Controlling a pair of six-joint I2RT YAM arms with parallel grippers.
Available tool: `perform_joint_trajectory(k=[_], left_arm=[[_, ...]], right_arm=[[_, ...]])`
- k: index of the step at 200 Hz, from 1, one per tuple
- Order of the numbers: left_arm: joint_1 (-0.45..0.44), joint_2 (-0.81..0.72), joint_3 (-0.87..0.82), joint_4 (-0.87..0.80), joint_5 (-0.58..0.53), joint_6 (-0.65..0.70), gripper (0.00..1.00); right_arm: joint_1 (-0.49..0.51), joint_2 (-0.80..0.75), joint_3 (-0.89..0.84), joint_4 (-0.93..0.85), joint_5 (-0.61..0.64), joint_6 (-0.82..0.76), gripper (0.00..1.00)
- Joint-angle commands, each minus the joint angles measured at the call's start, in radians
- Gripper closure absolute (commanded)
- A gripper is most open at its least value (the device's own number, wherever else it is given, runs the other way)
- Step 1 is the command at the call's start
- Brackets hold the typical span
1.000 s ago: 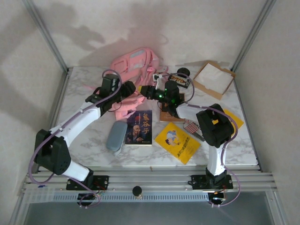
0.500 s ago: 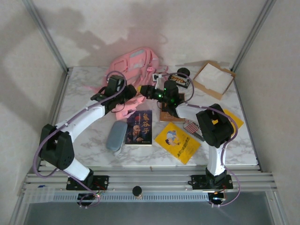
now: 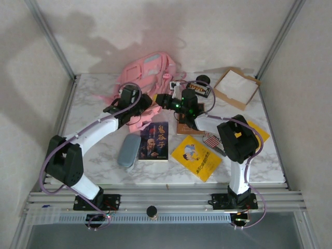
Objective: Pack books, pencil case, and school supplies into a backpack
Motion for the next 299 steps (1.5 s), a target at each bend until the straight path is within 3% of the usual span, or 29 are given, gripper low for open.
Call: perform_joint_trajectory(k=[1, 25, 60, 74, 95, 125, 139, 160, 181, 194, 218, 233, 266, 299], left_arm=[[-0.03, 0.003, -0.022, 0.106, 0.045, -0.097, 0.69], [-0.029, -0.021, -0.035, 0.101, 0.019, -0.071, 0.7], [-0.018, -0.038, 0.018, -0.029, 0.023, 0.083, 0.64], [-0.007, -0.041, 0.042, -0.067, 0.048, 0.201, 0.58], [0.011, -0.012, 0.127, -0.236, -0.005, 0.395, 0.59], [0.014, -0.075, 0.062, -0.242, 0.001, 0.636, 0.52], [0.041, -0.125, -0.005, -0.167, -0.012, 0.669, 0.43], [0.114, -0.134, -0.002, -0.157, 0.017, 0.535, 0.42], [0.108, -0.154, -0.003, -0.166, 0.038, 0.314, 0.36], [0.101, -0.223, -0.1, -0.105, 0.0, 0.09, 0.31], [0.086, -0.348, -0.298, 0.117, 0.037, -0.246, 0.22], [0.073, -0.369, -0.325, 0.118, 0.023, -0.35, 0.21], [0.064, -0.325, -0.358, 0.188, 0.042, -0.517, 0.09], [0.053, -0.251, -0.322, 0.177, 0.047, -0.591, 0.07]], right_arm=[[0.012, -0.041, 0.032, 0.231, 0.024, -0.007, 1.0], [0.012, -0.037, 0.035, 0.221, 0.022, -0.014, 1.0], [-0.004, -0.05, 0.022, 0.247, -0.025, -0.045, 1.0], [-0.013, -0.052, 0.018, 0.221, -0.024, -0.052, 1.0], [-0.016, -0.06, 0.011, 0.208, -0.024, -0.055, 1.0], [-0.021, -0.055, 0.039, 0.153, -0.027, -0.021, 1.0], [-0.018, -0.058, 0.042, 0.14, -0.02, 0.0, 1.0], [-0.011, -0.066, 0.046, 0.11, -0.013, -0.01, 1.0], [-0.009, -0.07, 0.024, 0.124, 0.013, 0.001, 1.0], [-0.005, -0.069, 0.013, 0.138, 0.026, 0.001, 1.0], [0.003, -0.07, 0.001, 0.148, 0.057, -0.015, 1.0], [0.006, -0.068, 0.006, 0.143, 0.061, -0.022, 1.0], [0.015, -0.073, 0.002, 0.15, 0.054, -0.04, 1.0], [0.017, -0.075, -0.006, 0.161, 0.038, -0.052, 1.0]])
